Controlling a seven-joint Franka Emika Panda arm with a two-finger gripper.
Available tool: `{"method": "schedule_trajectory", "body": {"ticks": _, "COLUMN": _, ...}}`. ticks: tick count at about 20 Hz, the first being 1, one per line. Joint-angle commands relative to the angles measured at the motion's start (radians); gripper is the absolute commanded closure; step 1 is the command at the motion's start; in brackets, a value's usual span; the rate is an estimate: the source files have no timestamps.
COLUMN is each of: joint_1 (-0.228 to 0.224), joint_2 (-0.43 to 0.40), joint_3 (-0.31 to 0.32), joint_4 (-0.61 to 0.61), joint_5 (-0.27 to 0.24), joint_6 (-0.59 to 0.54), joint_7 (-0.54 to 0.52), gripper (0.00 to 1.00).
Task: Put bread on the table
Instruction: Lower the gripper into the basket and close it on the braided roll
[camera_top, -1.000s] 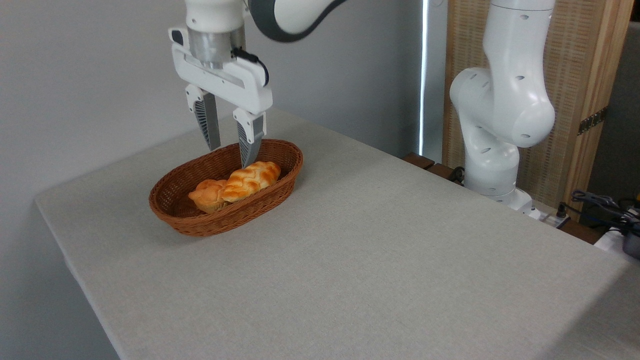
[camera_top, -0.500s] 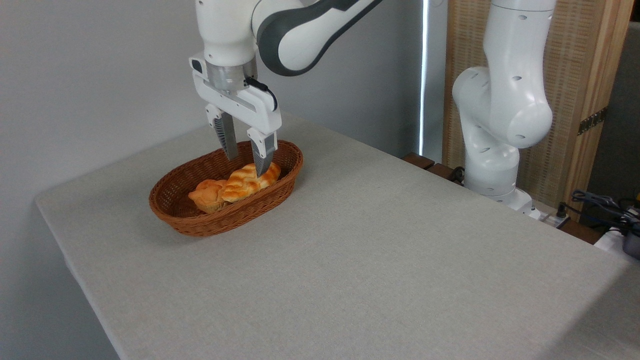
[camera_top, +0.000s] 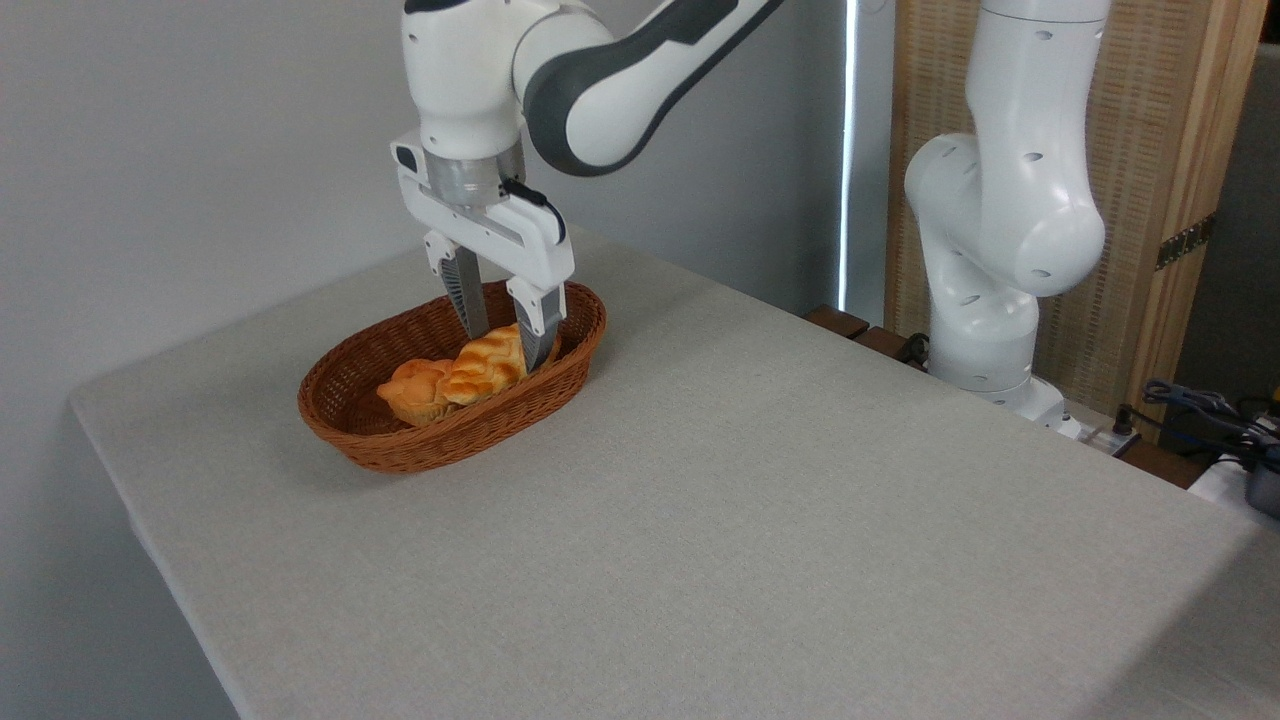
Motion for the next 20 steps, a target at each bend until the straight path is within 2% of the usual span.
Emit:
{"method": "schedule_trajectory", "body": {"ticks": 1, "joint_1": -0.004, "joint_2": -0.004, "joint_3": 0.000, "joint_4": -0.022, "joint_5": -0.005, "joint_6": 0.038, "joint_7": -0.009, "gripper": 0.00}}
{"method": "schedule_trajectory", "body": {"ticks": 8, "joint_1": -0.007, "joint_2": 0.004, "joint_3": -0.027, "joint_4": -0.071, "joint_5": -0.004, "joint_6": 0.145, "joint_7": -0.008, "gripper": 0.01}}
{"method": "schedule_trajectory", "body": {"ticks": 12, "joint_1": -0.007, "joint_2": 0.004, "joint_3": -0.027, "joint_4": -0.071, "joint_5": -0.004, "joint_6": 0.148, "joint_7": 0.000, "gripper": 0.17}}
{"method": "schedule_trajectory", "body": {"ticks": 14, "joint_1": -0.007, "joint_2": 0.004, "joint_3": -0.029, "joint_4": -0.071, "joint_5": 0.016, "joint_6": 0.148, "joint_7": 0.000, "gripper": 0.23}}
{"method": "schedule_trajectory", "body": {"ticks": 17, "joint_1": -0.007, "joint_2": 0.005, "joint_3": -0.029, "joint_4": -0.071, "joint_5": 0.019, "joint_6": 0.148, "joint_7": 0.003, "gripper": 0.34}}
{"method": "schedule_trajectory", "body": {"ticks": 20, "joint_1": -0.007, "joint_2": 0.007, "joint_3": -0.029, "joint_4": -0.071, "joint_5": 0.019, "joint_6": 0.148, "joint_7": 0.004, "gripper": 0.40}}
